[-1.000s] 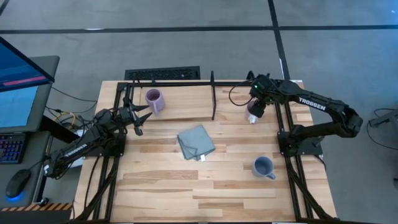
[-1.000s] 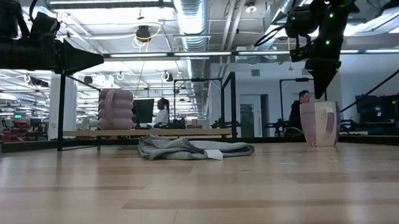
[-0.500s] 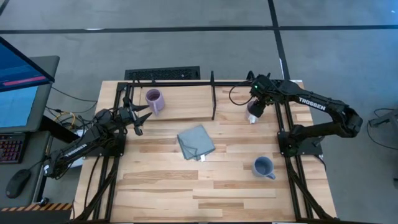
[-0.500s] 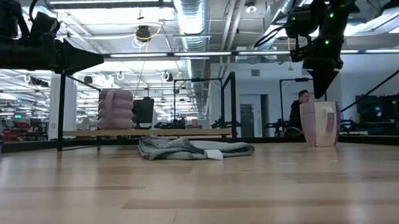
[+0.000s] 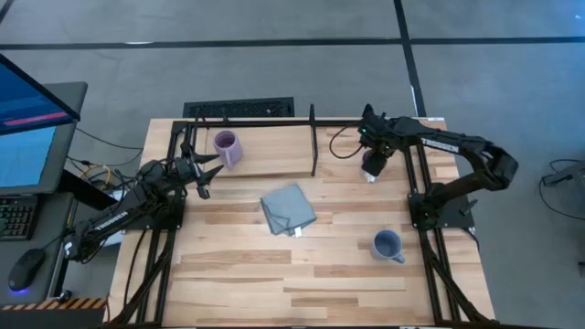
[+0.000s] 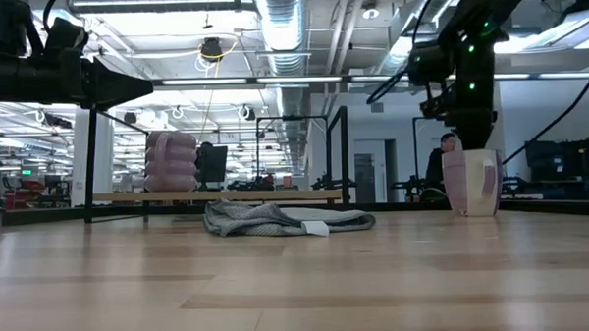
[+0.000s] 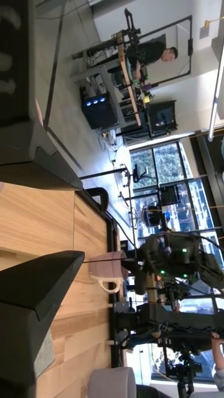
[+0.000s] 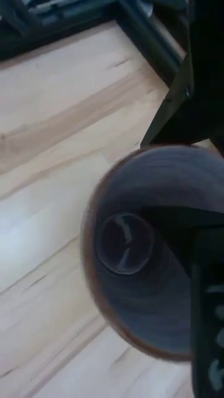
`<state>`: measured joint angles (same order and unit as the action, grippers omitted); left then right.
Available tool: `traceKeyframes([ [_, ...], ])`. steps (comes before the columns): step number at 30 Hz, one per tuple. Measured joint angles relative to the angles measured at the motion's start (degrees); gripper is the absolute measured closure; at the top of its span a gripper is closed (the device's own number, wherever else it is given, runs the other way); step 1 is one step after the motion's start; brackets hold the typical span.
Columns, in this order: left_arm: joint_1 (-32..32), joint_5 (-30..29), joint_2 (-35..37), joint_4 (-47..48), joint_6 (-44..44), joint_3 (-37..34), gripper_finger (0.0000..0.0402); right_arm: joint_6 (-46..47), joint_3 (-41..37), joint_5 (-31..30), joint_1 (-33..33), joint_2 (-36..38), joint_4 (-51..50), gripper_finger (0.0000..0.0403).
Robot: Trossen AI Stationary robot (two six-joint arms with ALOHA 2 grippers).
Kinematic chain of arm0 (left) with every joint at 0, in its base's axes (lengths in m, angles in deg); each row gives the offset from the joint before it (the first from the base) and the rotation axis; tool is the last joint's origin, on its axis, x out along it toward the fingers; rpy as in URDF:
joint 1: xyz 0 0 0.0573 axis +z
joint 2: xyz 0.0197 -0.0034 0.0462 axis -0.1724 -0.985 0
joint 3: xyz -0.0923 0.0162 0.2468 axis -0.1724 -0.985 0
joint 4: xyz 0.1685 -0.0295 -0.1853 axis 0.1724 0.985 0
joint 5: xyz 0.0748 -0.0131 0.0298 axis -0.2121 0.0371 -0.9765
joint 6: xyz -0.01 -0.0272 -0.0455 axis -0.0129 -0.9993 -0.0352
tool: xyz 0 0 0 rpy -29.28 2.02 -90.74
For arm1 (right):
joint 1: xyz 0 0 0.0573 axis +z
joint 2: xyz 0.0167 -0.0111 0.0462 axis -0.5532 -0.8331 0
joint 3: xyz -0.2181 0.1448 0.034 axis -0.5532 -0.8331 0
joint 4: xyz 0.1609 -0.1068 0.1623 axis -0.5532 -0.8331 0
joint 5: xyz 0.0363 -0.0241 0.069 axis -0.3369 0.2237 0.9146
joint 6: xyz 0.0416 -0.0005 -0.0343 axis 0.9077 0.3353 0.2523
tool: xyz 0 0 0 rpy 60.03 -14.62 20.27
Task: Stack small to large cups/mugs on shelf
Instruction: Put the violet patterned mug on the shelf
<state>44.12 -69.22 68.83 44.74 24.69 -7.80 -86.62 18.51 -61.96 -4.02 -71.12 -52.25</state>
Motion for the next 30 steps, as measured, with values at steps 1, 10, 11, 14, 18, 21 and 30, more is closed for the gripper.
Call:
traceKeyframes([
  [1, -0.01, 0.0, 0.0, 0.01, -0.01, 0.02, 0.024, -0.06, 0.01, 0.04, 0.0, -1.0, 0.57, 0.0232],
  [10, -0.01, 0.0, 0.0, 0.02, 0.04, 0.01, 0.024, -1.99, 0.02, 0.19, -0.42, -3.98, 3.76, 0.026],
  [11, -0.01, 0.0, 0.0, 0.06, 0.21, 0.01, 0.024, -2.22, 0.02, 0.13, -0.42, -3.86, 3.8, 0.0266],
  [14, -0.02, 0.0, 0.0, 0.12, 0.6, 0.0, 0.024, -2.63, 0.02, 0.17, -0.42, -2.9, 3.72, 0.0286],
  [18, -0.02, -0.04, 0.0, 0.15, 0.76, 0.0, 0.024, -3.45, 0.02, 0.21, -0.42, -0.89, 3.78, 0.0302],
  [21, -0.02, -0.04, 0.0, 0.15, 0.78, 0.0, 0.024, -3.45, 0.02, 0.21, -0.42, 0.79, 3.78, 0.0304],
  [30, -0.02, -0.07, 0.0, 0.11, 0.67, 0.0, 0.024, -3.45, 0.06, 2.23, -0.42, 0.42, 4.16, 0.0305],
])
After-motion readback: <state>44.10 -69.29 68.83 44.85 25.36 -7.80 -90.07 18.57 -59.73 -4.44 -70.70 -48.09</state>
